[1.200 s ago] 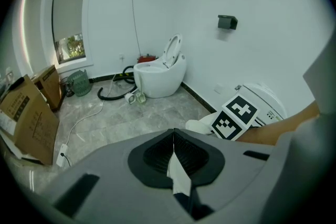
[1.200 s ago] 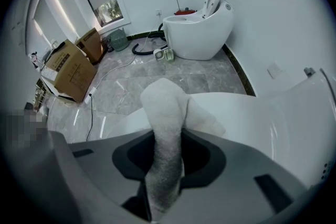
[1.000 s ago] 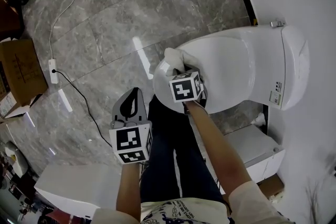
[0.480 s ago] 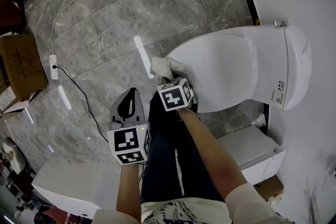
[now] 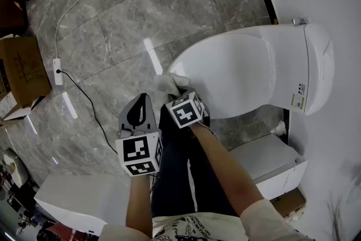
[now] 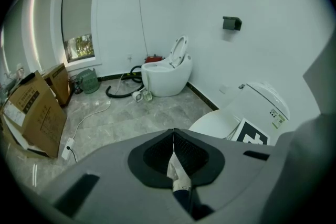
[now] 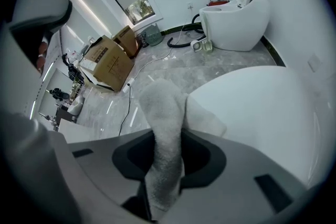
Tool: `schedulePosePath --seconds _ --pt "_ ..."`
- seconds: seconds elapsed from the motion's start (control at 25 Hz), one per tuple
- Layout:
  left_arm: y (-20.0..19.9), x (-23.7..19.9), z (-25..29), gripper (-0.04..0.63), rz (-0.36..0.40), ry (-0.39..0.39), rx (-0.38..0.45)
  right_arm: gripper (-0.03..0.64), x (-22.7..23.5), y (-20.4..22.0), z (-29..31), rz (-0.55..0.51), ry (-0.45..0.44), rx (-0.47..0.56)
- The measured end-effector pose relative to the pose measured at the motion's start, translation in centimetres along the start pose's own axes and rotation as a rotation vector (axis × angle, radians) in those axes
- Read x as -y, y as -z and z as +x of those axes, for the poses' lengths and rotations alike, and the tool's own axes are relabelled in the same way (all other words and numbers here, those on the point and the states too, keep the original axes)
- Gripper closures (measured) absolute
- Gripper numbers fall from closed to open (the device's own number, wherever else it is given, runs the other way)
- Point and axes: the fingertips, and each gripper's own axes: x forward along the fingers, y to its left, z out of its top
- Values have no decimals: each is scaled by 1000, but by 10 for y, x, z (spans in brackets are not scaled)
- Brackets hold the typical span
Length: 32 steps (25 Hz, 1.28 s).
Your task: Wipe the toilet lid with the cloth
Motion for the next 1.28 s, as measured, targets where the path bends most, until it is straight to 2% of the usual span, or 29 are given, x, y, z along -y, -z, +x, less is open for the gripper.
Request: schedulePosePath --seconds 0.48,1.28 --pt "-2 29 1 586 31 28 1 511 16 28 -19 -20 -68 -18" --pt "-15 80 5 586 99 89 4 514 126 65 -83 35 44 26"
